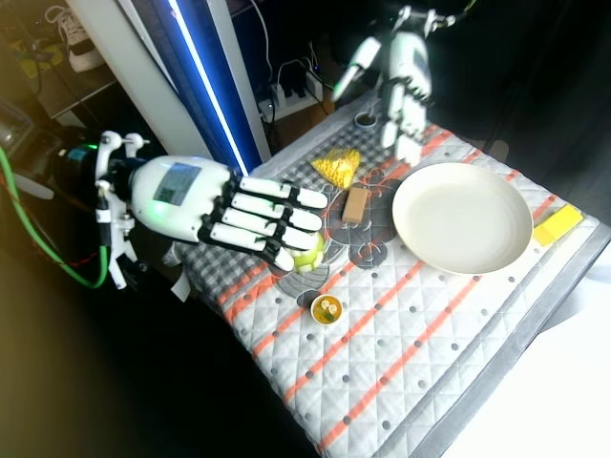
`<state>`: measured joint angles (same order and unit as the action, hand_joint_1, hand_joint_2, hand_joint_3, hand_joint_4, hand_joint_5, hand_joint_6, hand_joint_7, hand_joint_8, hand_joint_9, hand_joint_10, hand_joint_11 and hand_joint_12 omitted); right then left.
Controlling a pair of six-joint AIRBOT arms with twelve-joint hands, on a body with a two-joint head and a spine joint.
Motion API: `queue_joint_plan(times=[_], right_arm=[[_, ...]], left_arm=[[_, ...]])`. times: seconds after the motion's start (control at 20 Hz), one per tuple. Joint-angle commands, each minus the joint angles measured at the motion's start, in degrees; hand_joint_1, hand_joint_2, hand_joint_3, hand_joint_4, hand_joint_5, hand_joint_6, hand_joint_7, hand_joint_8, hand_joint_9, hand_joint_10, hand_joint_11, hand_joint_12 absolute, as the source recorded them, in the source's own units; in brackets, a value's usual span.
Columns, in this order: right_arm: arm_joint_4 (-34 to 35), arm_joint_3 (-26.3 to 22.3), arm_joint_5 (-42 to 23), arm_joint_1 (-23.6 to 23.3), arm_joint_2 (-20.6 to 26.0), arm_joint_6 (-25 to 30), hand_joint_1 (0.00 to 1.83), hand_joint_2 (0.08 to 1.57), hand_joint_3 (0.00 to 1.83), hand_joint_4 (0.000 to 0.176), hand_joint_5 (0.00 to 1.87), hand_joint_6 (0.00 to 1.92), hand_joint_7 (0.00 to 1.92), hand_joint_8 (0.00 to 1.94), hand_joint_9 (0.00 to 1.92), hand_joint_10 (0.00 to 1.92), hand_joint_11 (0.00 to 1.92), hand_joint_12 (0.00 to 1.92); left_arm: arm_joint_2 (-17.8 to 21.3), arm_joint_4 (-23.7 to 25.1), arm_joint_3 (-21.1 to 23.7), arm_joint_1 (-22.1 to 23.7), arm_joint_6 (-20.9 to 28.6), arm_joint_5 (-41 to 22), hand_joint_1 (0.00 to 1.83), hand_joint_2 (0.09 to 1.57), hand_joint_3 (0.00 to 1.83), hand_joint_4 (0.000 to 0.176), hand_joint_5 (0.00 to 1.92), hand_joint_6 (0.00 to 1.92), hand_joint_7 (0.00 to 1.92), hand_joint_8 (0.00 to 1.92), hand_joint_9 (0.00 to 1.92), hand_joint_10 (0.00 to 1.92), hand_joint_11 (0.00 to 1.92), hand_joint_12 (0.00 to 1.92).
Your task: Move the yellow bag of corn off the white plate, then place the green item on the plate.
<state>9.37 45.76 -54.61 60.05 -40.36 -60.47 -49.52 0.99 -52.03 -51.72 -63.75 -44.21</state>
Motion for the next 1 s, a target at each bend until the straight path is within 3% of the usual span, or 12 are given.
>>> queue_joint_plan(times=[0.0,0.05,0.1,0.2,0.25,0.4,0.6,0.7,0.75,0.8,0.85,0.95], right_arm=[[-0.2,0.2,-6.3,-0.3,0.1,0.2,0.58,1.15,0.0,0.048,0.0,0.0,0.0,0.0,0.06,0.0,0.0,0.78],[-0.5,0.2,-5.8,-0.3,0.0,0.2,0.61,1.14,0.0,0.054,0.0,0.0,0.0,0.0,0.05,0.0,0.0,0.82],[-0.8,0.2,-4.9,-0.3,-0.2,0.2,0.65,1.13,0.0,0.023,0.0,0.0,0.0,0.0,0.05,0.0,0.0,0.78],[-1.6,0.7,-2.6,-0.6,-1.0,0.4,0.68,1.12,0.0,0.033,0.0,0.0,0.0,0.0,0.05,0.0,0.0,0.98],[-2.0,1.1,-1.0,-0.9,-1.6,0.7,0.81,1.11,0.0,0.008,0.01,0.0,0.02,0.0,0.08,0.01,0.0,0.94],[-2.8,3.3,4.2,-2.5,-4.3,1.2,0.82,1.1,0.0,0.0,0.03,0.01,0.04,0.0,0.06,0.0,0.0,0.73],[-4.1,5.8,9.9,-5.1,-7.4,1.2,0.94,1.1,0.0,0.0,0.12,0.02,0.13,0.01,0.14,0.02,0.0,0.84],[-4.9,7.1,12.3,-6.7,-9.0,1.2,0.97,1.13,0.0,0.0,0.28,0.05,0.31,0.03,0.3,0.07,0.0,1.12],[-5.6,8.1,14.0,-7.8,-10.3,1.2,1.09,1.27,0.0,0.0,0.51,1.24,0.69,1.15,0.62,1.04,0.45,1.73],[-6.2,8.8,15.4,-8.8,-11.3,1.2,1.09,1.27,0.0,0.0,0.51,1.24,0.69,1.15,0.62,1.04,0.45,1.73],[-7.1,9.6,16.8,-9.7,-12.2,1.2,1.17,1.25,0.0,0.0,0.6,1.4,0.84,1.29,0.86,1.38,0.79,1.74],[-7.4,10.4,18.1,-10.4,-13.1,1.2,1.32,1.25,0.0,0.0,0.58,1.49,0.74,1.4,0.78,1.55,0.77,1.85]], left_arm=[[0.2,-1.7,-0.3,0.3,0.3,-10.4,0.5,1.19,0.03,0.046,0.0,0.0,0.0,0.0,0.0,0.0,0.0,0.0],[0.2,-2.9,-0.6,0.2,0.3,-11.7,0.49,1.19,0.02,0.032,0.0,0.0,0.0,0.0,0.0,0.0,0.0,0.0],[0.2,-4.5,-1.1,0.2,0.3,-13.9,0.51,1.18,0.02,0.028,0.0,0.0,0.0,0.0,0.0,0.0,0.0,0.0],[0.2,-7.3,-1.9,0.0,0.3,-17.5,0.62,1.18,0.01,0.058,0.0,0.0,0.0,0.0,0.0,0.0,0.0,0.0],[0.1,-8.7,-2.3,-0.1,0.3,-19.2,0.64,1.21,0.02,0.085,0.0,0.0,0.0,0.0,0.0,0.0,0.02,0.01],[-0.8,-12.2,-3.3,-0.2,0.3,-23.1,0.65,1.25,0.02,0.072,0.0,0.0,0.0,0.0,0.0,0.0,0.01,0.01],[-1.5,-15.2,-4.4,-0.3,0.4,-25.3,0.72,1.25,0.01,0.036,0.0,0.0,0.0,0.0,0.0,0.0,0.0,0.0],[-1.5,-16.2,-4.5,-0.8,0.4,-26.3,0.55,1.27,0.01,0.048,0.0,0.0,0.0,0.0,0.0,0.0,0.0,0.0],[-1.5,-16.8,-4.5,-1.3,0.5,-27.0,0.53,1.28,0.02,0.041,0.0,0.0,0.0,0.0,0.0,0.0,0.0,0.0],[-1.4,-17.1,-4.5,-1.6,0.7,-27.4,0.53,1.28,0.02,0.041,0.0,0.0,0.0,0.0,0.0,0.0,0.0,0.0],[-1.4,-17.3,-4.5,-1.9,0.9,-27.8,0.51,1.28,0.02,0.027,0.0,0.0,0.0,0.0,0.0,0.0,0.0,0.0],[-1.4,-17.4,-4.5,-2.1,1.2,-28.0,0.59,1.29,0.01,0.036,0.0,0.0,0.0,0.0,0.0,0.0,0.0,0.0]])
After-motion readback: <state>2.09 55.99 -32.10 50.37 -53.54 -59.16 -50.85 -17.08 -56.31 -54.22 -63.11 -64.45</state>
